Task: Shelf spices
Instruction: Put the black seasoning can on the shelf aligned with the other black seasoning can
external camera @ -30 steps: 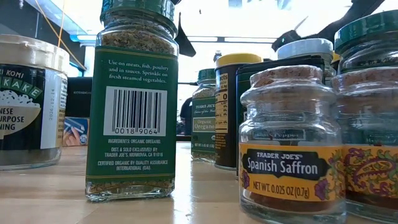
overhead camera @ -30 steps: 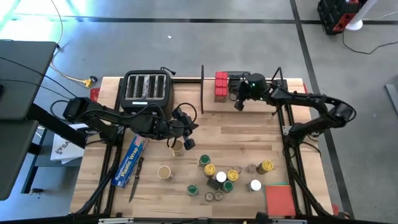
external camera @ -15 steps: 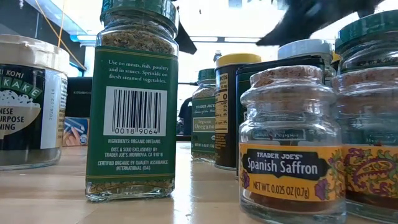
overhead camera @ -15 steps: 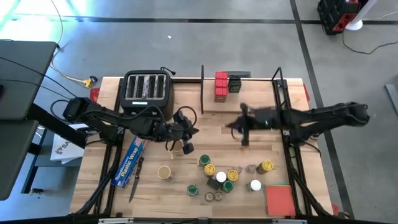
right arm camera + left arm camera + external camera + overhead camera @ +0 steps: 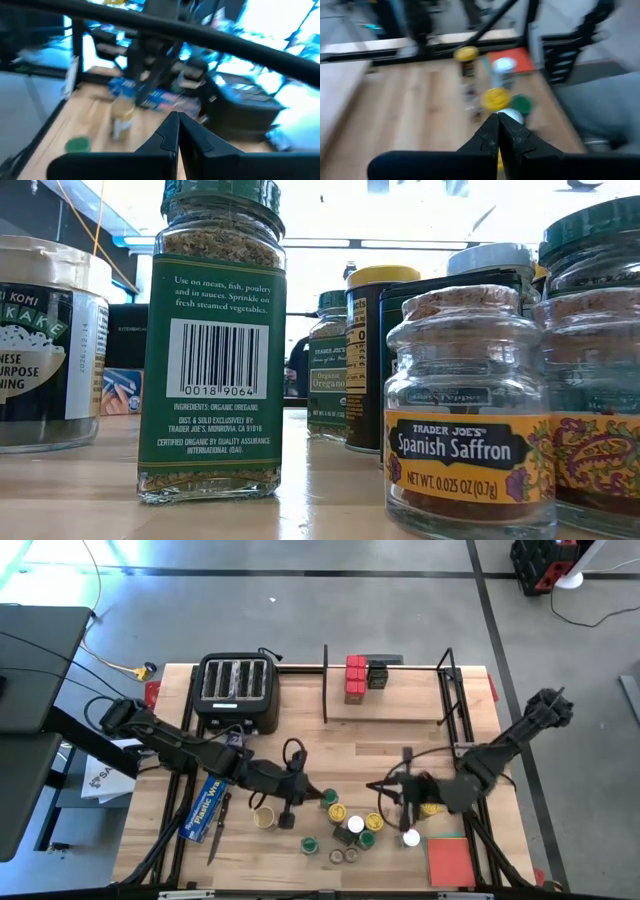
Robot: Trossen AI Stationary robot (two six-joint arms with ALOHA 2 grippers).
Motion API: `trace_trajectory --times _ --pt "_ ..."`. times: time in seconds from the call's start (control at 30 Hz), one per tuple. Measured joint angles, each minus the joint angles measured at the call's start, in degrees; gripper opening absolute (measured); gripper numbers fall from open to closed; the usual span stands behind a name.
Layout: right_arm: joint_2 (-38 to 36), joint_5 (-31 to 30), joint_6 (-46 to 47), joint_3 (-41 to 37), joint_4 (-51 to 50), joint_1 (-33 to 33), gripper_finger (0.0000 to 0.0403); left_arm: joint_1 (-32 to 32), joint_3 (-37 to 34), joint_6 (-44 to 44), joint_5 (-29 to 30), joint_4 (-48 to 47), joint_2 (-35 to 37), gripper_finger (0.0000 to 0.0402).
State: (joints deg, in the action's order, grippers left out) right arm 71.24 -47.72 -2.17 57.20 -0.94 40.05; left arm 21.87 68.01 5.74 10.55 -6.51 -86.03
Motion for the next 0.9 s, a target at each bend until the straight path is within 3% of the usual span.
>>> trace_trajectory --times 0.07,0.17,0.33,0.5,0.73,0.9 --pt "2.5 -6.9 -3.3 3.2 0.0 3.1 0.0002 0.0 2.2 -0.2 -4.7 -1.3 -1.7 0.0" --pt "5.7 -12.3 -6.9 6.6 -0.4 6.3 0.0002 -0.1 7.1 -2.1 -9.5 -5.7 -7.1 0.0" --pt "8.6 -15.3 -3.3 7.8 -0.6 8.9 0.0002 0.0 19.2 -6.4 -10.1 -17.1 -18.1 0.0015" --pt "11.4 -17.2 5.0 7.8 -1.8 10.6 0.0002 -0.1 28.4 -13.2 -12.4 -25.3 -25.4 0.0063" --pt "14.3 -21.7 11.1 7.8 -1.3 12.4 0.0002 -0.7 30.1 -20.0 -18.5 -30.5 -27.7 0.0156" --pt "14.3 -22.7 12.6 7.8 -0.3 13.7 0.0002 -0.2 30.1 -23.9 -15.0 -29.4 -30.4 0.018"
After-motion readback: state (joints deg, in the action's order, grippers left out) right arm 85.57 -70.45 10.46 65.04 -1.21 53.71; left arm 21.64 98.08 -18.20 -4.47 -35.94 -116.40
